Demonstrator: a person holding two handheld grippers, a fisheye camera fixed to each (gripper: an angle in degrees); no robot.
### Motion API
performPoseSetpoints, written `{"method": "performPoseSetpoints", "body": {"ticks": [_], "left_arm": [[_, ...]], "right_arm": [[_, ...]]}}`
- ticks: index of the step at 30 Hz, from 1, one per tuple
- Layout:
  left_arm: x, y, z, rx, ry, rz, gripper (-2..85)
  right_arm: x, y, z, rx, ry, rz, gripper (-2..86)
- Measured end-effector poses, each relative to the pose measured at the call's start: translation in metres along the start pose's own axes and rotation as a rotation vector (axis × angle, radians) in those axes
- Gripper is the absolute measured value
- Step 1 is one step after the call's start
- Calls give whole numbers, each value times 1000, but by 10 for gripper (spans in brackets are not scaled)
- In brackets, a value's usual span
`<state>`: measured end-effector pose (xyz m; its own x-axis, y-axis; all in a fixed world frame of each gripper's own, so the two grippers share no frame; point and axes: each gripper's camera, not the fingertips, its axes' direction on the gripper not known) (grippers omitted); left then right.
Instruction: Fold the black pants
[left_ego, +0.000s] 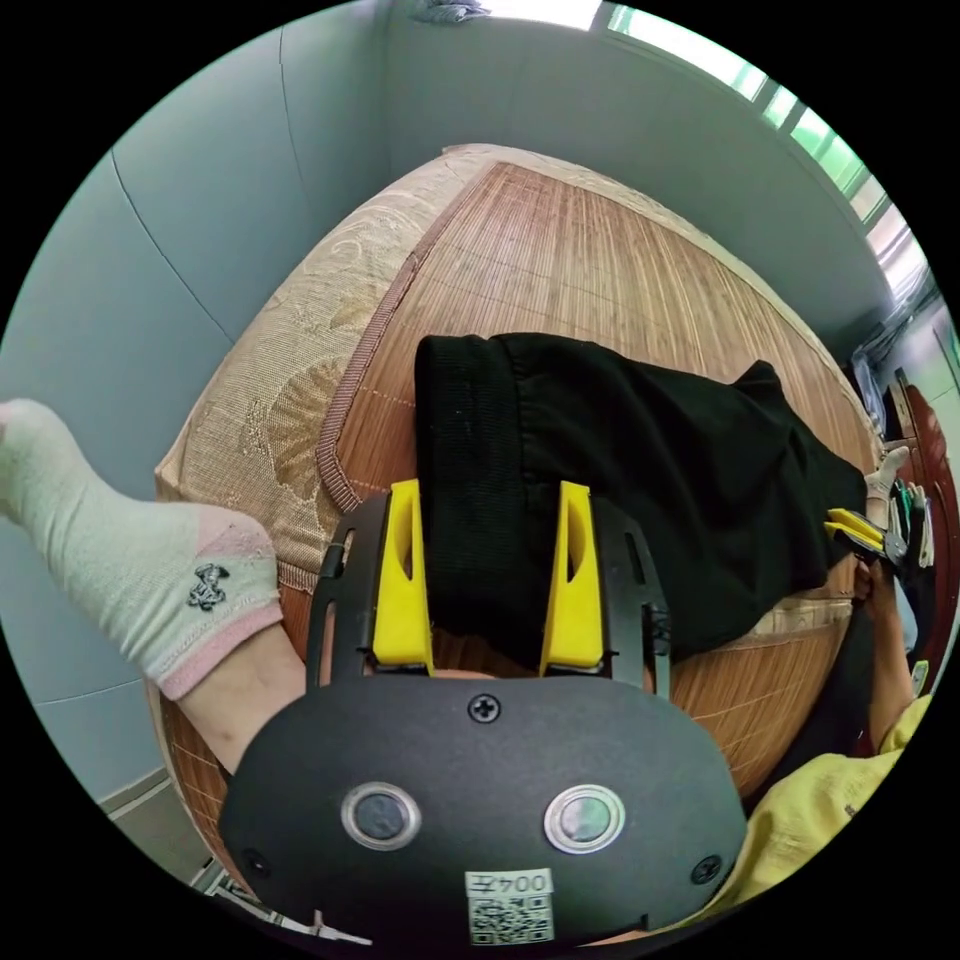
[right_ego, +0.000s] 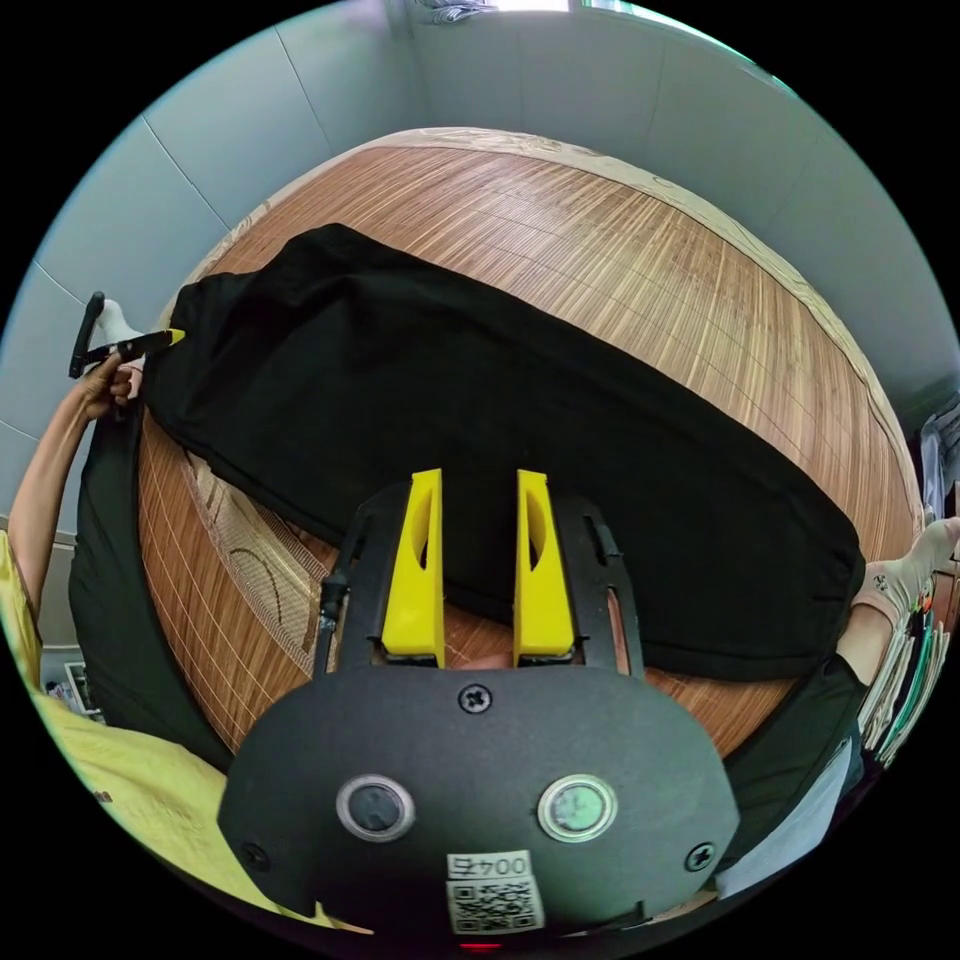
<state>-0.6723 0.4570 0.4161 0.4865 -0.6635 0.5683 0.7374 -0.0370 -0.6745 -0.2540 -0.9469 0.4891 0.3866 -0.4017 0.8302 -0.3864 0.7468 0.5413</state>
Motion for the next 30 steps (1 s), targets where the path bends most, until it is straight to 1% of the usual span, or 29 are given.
{"method": "performPoseSetpoints", "body": {"ticks": [4,6,9,10,12,13,14,15,16,17,19,20,22,27,29,30], "left_arm": [[22,11,-5,62,12,0,125],[36,18,-9,108,-18,14,111],[61,25,-32,179,-43,40,91],[74,25,-54,214,-55,53,87],[109,32,-111,313,-178,145,83],[138,45,-145,432,-382,250,82],[144,52,-149,491,-507,277,82],[137,50,-142,466,-499,251,82],[114,37,-117,301,-428,174,83],[97,31,-93,185,-372,112,83],[94,32,-73,138,-380,99,83],[101,34,-65,129,-428,115,83],[107,37,-59,141,-454,116,86],[98,45,-43,99,-412,59,106],[87,46,-53,81,-327,3,109],[85,47,-58,87,-325,-6,108]], "right_arm": [[5,4,-4,12,-5,11,113],[6,5,-6,17,-2,18,112],[8,6,-8,12,10,16,110],[10,5,-9,6,11,17,108],[14,3,-10,-8,11,21,100],[17,2,-11,-17,-9,19,91],[22,0,-10,-26,-39,33,85],[24,-1,-10,-33,-43,38,83],[24,-3,-11,-42,-30,26,81],[25,-5,-11,-44,-36,23,80],[25,-8,-11,-60,-40,23,79],[25,-9,-11,-64,-33,18,79],[28,-10,-11,-67,-31,24,79],[43,-9,-12,-56,-63,38,78],[49,-9,-12,-48,-75,49,78],[50,-9,-12,-44,-77,49,79]]}}
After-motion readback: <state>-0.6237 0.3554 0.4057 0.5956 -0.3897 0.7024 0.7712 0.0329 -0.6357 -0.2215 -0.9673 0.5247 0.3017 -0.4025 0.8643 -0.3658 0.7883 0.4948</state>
